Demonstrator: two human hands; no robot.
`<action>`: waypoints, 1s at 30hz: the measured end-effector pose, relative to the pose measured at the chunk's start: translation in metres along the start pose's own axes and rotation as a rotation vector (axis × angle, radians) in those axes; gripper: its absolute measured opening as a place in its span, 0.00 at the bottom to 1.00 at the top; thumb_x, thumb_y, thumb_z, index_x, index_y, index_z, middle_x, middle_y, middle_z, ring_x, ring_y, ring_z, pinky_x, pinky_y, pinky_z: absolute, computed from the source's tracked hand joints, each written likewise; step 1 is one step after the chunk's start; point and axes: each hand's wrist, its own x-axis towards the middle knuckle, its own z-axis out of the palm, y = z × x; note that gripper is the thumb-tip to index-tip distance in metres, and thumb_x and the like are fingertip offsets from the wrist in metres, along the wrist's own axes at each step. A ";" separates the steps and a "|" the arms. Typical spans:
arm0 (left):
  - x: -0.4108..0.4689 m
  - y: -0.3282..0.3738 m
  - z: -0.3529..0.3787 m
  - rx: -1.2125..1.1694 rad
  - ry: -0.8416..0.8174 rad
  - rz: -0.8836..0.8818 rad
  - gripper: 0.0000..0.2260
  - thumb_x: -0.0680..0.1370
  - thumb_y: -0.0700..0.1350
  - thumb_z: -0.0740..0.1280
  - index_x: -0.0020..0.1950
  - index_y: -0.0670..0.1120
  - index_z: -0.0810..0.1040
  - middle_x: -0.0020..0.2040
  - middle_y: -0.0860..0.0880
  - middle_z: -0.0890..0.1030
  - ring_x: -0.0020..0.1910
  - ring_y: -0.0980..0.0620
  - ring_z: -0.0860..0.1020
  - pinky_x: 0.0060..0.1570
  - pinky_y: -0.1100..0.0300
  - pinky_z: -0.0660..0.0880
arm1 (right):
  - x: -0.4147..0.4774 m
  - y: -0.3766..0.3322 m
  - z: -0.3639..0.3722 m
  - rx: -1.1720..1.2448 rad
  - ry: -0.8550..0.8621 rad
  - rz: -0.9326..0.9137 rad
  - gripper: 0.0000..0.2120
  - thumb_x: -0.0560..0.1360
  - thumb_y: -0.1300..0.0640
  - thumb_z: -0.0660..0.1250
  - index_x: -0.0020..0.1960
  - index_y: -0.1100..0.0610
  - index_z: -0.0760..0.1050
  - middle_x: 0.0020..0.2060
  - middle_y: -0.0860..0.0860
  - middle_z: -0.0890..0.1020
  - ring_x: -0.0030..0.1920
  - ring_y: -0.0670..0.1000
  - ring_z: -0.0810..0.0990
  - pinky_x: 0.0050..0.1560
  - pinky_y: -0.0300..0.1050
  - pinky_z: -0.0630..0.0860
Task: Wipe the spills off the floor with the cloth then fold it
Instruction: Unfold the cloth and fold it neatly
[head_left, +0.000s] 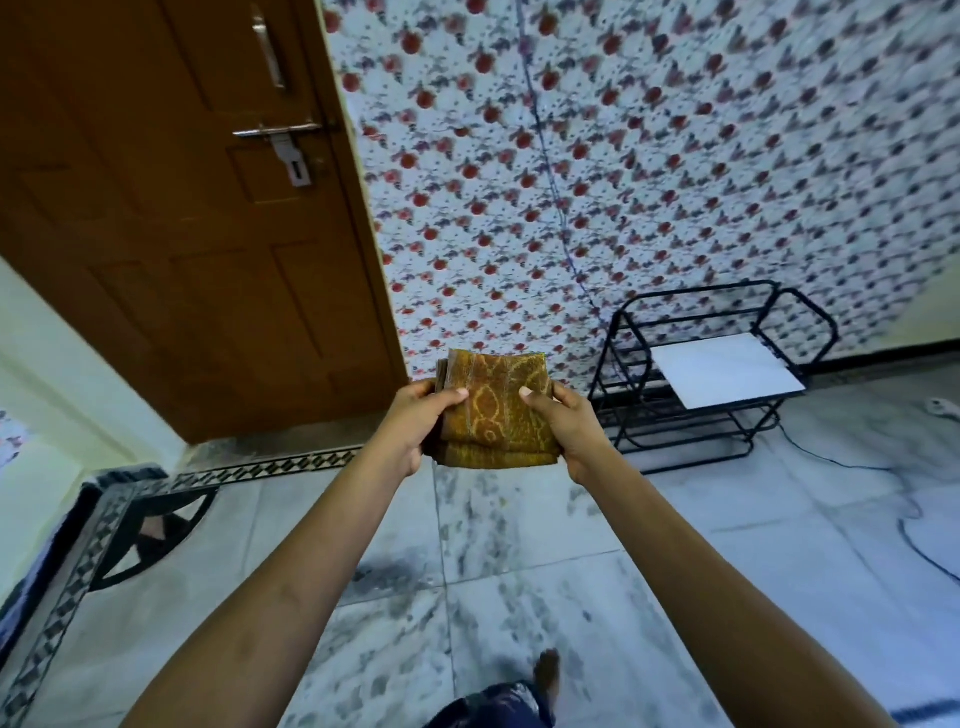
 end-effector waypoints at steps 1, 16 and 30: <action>0.012 0.001 0.013 0.000 -0.003 -0.010 0.13 0.75 0.42 0.70 0.58 0.44 0.77 0.46 0.45 0.81 0.44 0.46 0.80 0.41 0.53 0.78 | 0.009 -0.004 -0.011 0.003 0.016 -0.005 0.09 0.74 0.57 0.69 0.54 0.55 0.77 0.49 0.54 0.82 0.46 0.53 0.81 0.42 0.47 0.79; 0.165 0.041 0.239 0.025 -0.141 -0.115 0.04 0.74 0.42 0.70 0.47 0.47 0.77 0.42 0.46 0.81 0.42 0.46 0.80 0.45 0.51 0.79 | 0.153 -0.088 -0.201 0.022 0.205 0.057 0.15 0.76 0.55 0.67 0.62 0.54 0.73 0.51 0.53 0.80 0.46 0.50 0.79 0.36 0.41 0.78; 0.277 0.053 0.486 -0.006 -0.037 -0.183 0.09 0.75 0.44 0.70 0.54 0.46 0.79 0.48 0.43 0.82 0.47 0.43 0.80 0.49 0.47 0.78 | 0.303 -0.182 -0.419 -0.070 0.158 0.192 0.13 0.78 0.54 0.63 0.60 0.57 0.73 0.51 0.55 0.79 0.43 0.50 0.78 0.34 0.42 0.74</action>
